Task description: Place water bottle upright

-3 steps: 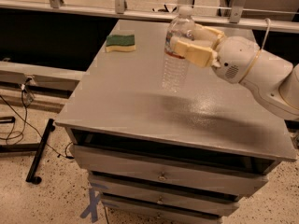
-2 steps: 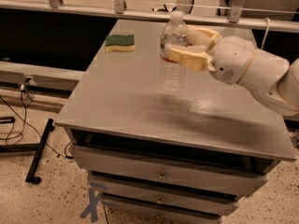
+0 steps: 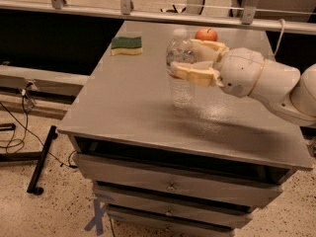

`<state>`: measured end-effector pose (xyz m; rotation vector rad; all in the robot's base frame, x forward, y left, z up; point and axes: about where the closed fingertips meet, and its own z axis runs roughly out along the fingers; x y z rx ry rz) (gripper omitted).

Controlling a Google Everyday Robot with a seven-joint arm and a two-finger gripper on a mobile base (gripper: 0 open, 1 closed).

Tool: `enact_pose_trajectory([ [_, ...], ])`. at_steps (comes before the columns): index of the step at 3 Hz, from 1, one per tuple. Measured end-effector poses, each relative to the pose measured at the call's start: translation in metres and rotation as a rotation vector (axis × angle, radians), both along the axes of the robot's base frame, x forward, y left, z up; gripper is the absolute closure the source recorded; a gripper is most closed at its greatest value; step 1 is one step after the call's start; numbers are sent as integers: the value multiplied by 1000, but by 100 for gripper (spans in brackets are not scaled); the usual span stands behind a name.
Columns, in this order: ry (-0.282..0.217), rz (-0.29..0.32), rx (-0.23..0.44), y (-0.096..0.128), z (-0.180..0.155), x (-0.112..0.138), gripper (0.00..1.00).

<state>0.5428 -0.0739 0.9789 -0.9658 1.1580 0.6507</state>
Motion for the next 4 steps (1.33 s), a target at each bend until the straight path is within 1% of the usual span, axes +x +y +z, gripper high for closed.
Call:
enact_pose_trajectory([
  [1, 29, -8, 23, 1, -10, -1, 82],
  [2, 48, -17, 52, 0, -18, -3, 58],
  [4, 62, -25, 78, -2, -26, -5, 12],
])
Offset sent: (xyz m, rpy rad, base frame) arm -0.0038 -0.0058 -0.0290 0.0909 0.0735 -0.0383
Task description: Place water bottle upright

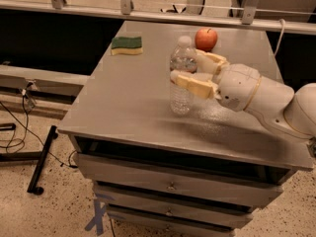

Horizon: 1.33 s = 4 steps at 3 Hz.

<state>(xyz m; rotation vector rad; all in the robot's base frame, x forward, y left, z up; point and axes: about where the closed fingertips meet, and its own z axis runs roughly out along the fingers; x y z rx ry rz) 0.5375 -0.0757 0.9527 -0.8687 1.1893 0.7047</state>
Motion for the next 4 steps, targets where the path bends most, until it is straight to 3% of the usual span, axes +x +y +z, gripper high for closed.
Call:
enact_pose_trajectory([
  [1, 0, 2, 8, -1, -2, -1, 0],
  [2, 0, -4, 5, -6, -3, -2, 0],
  [3, 11, -38, -40, -39, 1, -2, 0],
  [4, 30, -105, -99, -94, 10, 0, 0],
])
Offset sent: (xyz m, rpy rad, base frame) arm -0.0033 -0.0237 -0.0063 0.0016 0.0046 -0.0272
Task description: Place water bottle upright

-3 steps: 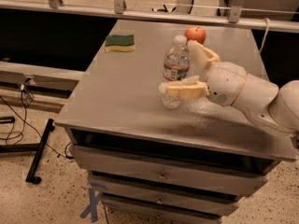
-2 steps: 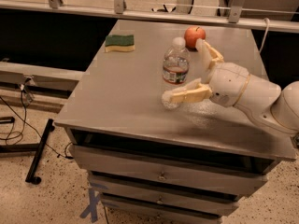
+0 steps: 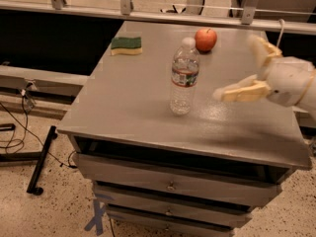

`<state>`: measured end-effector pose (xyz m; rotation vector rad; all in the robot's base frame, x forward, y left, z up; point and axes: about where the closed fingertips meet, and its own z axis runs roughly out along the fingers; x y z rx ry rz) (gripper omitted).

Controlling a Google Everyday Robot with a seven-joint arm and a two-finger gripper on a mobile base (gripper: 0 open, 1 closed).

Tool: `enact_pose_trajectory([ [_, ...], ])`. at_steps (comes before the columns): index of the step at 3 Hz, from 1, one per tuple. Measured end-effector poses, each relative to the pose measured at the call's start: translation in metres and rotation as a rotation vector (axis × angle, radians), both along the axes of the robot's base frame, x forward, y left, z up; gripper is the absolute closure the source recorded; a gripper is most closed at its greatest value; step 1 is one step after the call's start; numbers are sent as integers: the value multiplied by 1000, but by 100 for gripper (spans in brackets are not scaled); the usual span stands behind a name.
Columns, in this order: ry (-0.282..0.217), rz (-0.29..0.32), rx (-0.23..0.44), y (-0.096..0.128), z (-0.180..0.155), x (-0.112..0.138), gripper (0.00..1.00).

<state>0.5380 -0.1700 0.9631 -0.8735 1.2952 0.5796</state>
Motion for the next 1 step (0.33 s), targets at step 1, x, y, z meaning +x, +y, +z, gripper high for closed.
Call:
enact_pose_trajectory([
  [1, -11, -28, 2, -18, 8, 4, 0],
])
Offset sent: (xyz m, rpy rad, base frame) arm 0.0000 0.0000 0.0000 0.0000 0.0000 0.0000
